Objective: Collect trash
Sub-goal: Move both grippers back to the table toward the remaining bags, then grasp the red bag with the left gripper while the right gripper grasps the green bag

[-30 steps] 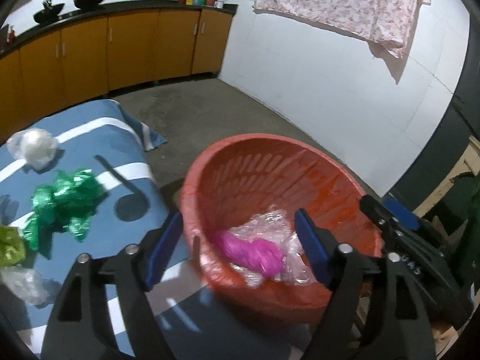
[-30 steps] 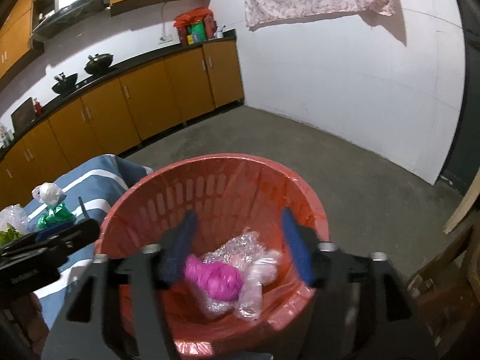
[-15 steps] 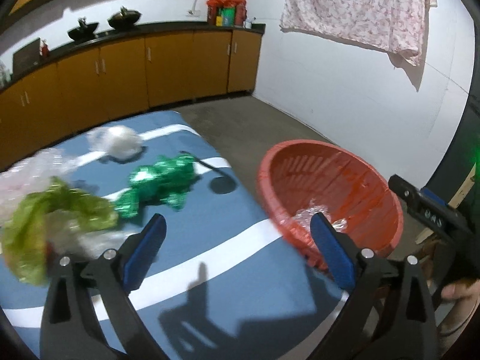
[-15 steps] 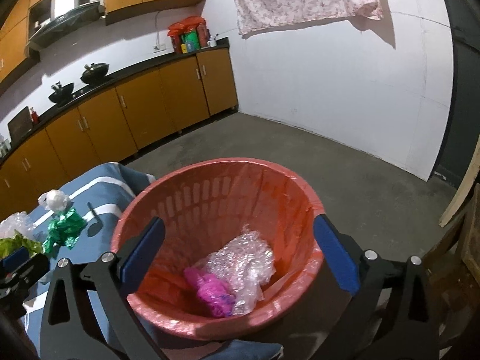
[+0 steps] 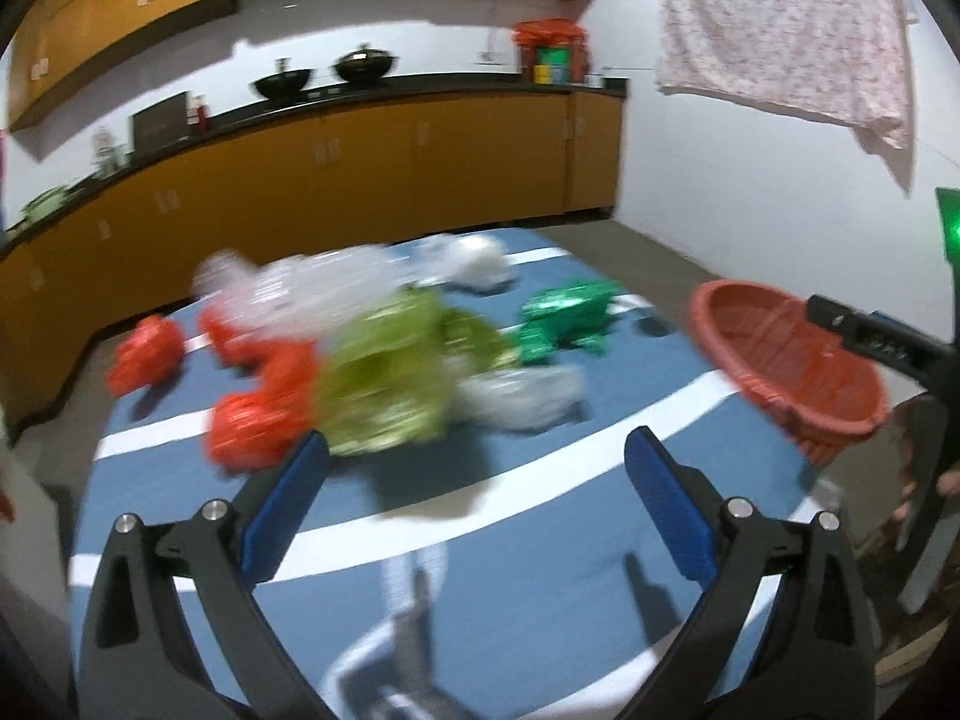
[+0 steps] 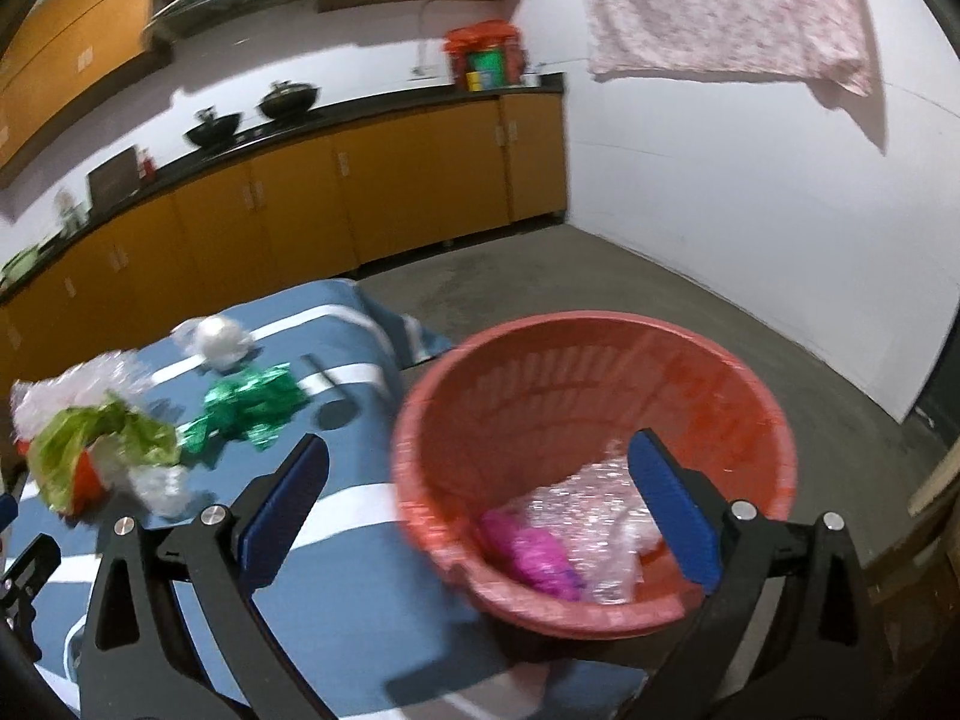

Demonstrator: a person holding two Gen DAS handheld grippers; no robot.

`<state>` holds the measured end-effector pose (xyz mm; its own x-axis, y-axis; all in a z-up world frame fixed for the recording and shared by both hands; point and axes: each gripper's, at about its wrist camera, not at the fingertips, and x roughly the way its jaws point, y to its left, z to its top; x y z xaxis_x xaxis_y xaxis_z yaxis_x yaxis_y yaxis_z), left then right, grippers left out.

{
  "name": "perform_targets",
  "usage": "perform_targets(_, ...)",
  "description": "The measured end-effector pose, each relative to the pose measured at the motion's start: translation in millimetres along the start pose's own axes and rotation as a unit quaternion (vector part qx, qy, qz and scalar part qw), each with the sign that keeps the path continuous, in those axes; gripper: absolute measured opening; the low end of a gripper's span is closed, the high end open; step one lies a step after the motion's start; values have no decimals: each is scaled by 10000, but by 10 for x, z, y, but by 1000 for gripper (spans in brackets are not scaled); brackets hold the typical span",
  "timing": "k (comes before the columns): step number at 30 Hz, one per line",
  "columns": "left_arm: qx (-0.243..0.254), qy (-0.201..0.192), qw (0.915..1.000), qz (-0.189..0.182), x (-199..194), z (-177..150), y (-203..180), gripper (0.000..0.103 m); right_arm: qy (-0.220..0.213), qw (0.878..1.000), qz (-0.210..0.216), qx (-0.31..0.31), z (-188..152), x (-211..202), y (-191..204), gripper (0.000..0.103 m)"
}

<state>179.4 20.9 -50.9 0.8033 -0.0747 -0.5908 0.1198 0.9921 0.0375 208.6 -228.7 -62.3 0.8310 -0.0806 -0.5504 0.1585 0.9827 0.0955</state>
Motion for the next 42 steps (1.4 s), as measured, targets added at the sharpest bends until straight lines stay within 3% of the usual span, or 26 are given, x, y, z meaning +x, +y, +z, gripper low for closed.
perform_targets(6,-551,54,9964,642,-86,-154,640,97,110,9992,258,-275,-49,67,404,99)
perform_targets(12,-1044,54,9864,1266,-77,-184,1256,97,182,9981,443,-375,-60,192,763,98)
perform_targets(17,-1350,-115,9742,1804,42,4,1769,97,417,9969,602,-281,29,458,1024,85)
perform_targets(22,-1504,-162,9625,2252,300,279,2199,97,644,9964,550,31,140,808,1225,82)
perform_targets(29,-1632,148,9565,2413,864,524,2672,97,903,9941,489,339,205,1174,1429,82)
perform_targets(34,-1736,400,9585,2226,1206,518,2832,97,1028,9932,525,161,164,1320,1585,81)
perform_targets(39,-1705,716,9596,2121,1472,507,2905,96,1336,9890,640,20,115,1441,1642,65)
perform_targets(42,-1812,767,9608,1950,1528,512,2959,88,1446,9867,743,57,99,1467,1626,55)
